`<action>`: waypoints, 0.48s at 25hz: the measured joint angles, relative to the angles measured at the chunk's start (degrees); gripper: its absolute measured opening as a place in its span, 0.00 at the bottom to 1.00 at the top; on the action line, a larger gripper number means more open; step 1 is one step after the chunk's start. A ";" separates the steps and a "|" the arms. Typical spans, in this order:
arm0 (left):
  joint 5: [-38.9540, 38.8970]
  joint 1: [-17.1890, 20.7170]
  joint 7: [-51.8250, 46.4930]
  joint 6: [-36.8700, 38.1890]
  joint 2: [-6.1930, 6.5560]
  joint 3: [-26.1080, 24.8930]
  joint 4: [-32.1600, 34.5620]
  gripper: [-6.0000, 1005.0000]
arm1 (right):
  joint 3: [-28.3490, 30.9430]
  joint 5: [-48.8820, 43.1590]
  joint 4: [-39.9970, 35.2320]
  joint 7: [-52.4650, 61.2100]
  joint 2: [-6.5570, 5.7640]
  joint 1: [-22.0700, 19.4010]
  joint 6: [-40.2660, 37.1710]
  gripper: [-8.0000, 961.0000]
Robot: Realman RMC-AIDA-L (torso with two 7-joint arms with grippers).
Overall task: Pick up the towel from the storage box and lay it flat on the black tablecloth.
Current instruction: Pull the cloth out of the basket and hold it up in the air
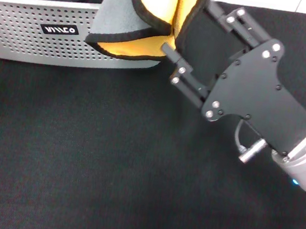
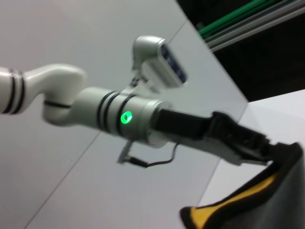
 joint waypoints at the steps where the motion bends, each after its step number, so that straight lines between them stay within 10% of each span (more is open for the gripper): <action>1: -0.07 0.00 0.00 0.00 0.00 -0.08 -0.20 0.02 | -0.44 1.21 0.12 -0.09 0.00 -0.20 -0.86 0.63; 12: -0.33 0.08 0.33 0.00 0.00 -0.11 -1.46 0.02 | -2.00 4.35 0.63 -1.62 0.00 -2.81 -6.02 0.55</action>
